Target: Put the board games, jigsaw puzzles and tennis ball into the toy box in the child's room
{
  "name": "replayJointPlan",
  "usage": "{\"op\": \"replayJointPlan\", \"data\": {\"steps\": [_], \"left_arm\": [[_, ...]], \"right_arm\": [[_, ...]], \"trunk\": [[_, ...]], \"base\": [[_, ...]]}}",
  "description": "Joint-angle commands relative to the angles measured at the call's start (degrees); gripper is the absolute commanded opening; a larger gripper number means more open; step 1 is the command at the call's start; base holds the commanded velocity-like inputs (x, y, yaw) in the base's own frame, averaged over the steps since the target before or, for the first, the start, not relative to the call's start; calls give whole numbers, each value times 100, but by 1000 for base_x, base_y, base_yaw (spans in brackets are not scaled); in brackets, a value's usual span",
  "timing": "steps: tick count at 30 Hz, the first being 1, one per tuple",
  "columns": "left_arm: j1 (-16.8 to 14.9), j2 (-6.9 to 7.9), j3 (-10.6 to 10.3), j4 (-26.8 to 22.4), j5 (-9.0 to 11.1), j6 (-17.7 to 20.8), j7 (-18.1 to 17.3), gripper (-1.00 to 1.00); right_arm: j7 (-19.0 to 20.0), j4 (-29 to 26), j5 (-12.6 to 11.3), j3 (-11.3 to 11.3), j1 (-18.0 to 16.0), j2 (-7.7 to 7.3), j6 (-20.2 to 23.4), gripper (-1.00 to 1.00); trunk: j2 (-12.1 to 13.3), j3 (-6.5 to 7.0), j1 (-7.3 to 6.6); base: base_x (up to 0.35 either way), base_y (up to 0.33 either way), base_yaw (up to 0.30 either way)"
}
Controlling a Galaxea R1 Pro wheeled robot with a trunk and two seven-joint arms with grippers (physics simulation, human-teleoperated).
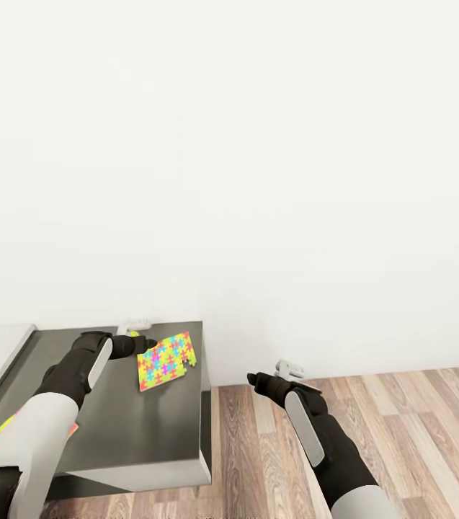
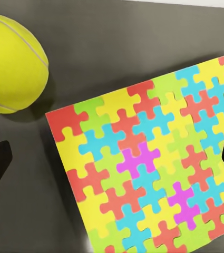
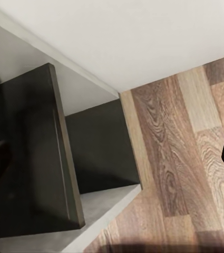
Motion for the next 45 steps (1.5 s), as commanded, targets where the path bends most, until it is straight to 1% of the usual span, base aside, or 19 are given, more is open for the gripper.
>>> {"op": "replayJointPlan", "data": {"steps": [1,45], "left_arm": [[-4,-1,12,-5,34,38,-4,100],[-4,-5,14,-5,33,38,7,100]], "right_arm": [[-56,-8,-60,8,-4,-1,15,100],[-49,-11,-60,16,-4,-1,23,100]], "trunk": [[-12,-20,3],[-12,-428,3]], "base": [[0,0,0],[16,-8,0]]}}
